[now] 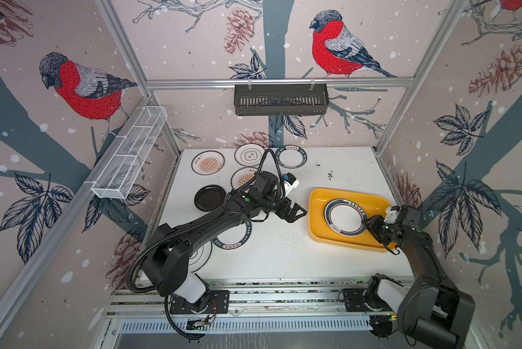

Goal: Place the plates into the plastic bin on the countertop
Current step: 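Open the right gripper and raise it away from the bin, then reach the right gripper to the green plate's rim while the left arm swings away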

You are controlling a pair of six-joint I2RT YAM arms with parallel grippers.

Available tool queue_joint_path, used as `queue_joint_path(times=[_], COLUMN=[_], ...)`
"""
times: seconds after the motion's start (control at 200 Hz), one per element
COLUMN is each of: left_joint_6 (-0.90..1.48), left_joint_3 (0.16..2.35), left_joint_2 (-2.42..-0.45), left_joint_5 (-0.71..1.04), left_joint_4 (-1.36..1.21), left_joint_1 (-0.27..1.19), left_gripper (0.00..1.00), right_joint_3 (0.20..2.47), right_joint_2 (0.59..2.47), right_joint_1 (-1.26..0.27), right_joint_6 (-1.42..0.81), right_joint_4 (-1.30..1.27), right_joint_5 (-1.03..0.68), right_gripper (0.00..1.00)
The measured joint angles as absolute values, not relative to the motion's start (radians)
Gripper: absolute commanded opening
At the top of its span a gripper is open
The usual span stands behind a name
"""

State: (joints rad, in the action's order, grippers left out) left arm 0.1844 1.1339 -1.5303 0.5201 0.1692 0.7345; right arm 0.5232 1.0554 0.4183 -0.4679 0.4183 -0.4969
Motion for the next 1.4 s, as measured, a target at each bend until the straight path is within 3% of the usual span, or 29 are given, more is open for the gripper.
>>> queue_joint_path(times=[0.275, 0.49, 0.52, 0.705, 0.906, 1.186, 1.396], left_joint_6=[0.184, 0.185, 0.185, 0.186, 0.240, 0.353, 0.426], left_joint_3=[1.136, 1.143, 1.148, 1.164, 1.147, 1.120, 1.121], left_joint_2=[-1.531, -1.531, -1.531, -1.512, -1.457, -1.398, -1.387], left_joint_5=[0.513, 0.479, 0.467, 0.386, 0.248, 0.059, 0.080], left_joint_4=[0.172, 0.187, 0.191, 0.218, 0.220, 0.214, 0.213], left_joint_1=[0.735, 0.735, 0.735, 0.729, 0.675, 0.506, 0.318], left_gripper=[0.96, 0.96, 0.96, 0.96, 0.96, 0.96, 0.96], right_joint_3=[0.556, 0.643, 0.659, 0.732, 0.830, 0.894, 0.947], right_joint_2=[1.028, 0.947, 0.944, 0.947, 1.043, 1.252, 1.499], right_joint_1=[0.341, 0.220, 0.204, 0.103, -0.112, -0.442, -0.632], right_joint_6=[-0.472, -0.508, -0.524, -0.566, -0.605, -0.683, -0.712], right_joint_4=[0.411, 0.398, 0.392, 0.345, 0.254, 0.081, -0.086], right_joint_5=[-0.462, -0.357, -0.339, -0.247, -0.155, -0.028, -0.069], right_gripper=[0.77, 0.90, 1.00, 0.99, 1.00, 1.00, 1.00])
